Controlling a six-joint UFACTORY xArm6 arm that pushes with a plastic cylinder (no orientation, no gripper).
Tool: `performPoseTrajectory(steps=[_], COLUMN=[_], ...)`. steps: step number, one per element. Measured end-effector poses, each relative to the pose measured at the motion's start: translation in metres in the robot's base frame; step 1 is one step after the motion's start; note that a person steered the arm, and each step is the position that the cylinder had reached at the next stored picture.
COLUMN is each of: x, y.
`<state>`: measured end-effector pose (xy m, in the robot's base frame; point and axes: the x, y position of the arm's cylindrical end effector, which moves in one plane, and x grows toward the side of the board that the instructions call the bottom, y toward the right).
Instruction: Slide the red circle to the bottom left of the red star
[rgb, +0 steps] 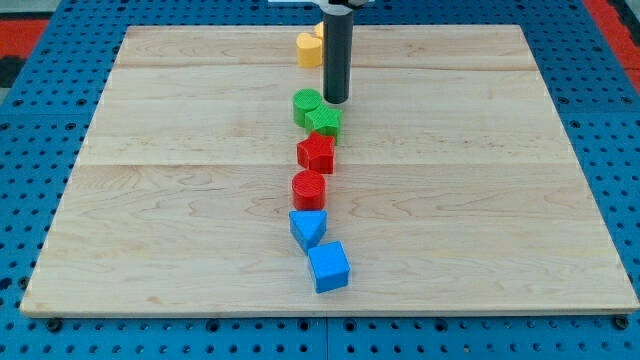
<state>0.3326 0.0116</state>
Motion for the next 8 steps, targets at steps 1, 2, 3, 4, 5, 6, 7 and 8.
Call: performPoseTrajectory(steps=[1, 2, 3, 4, 5, 6, 7, 8], x=[0.022, 0.067, 0.067, 0.051, 0.130, 0.184, 0.202, 0.194], y=[0.016, -0.007, -0.001, 0.012, 0.069, 0.094, 0.067, 0.005])
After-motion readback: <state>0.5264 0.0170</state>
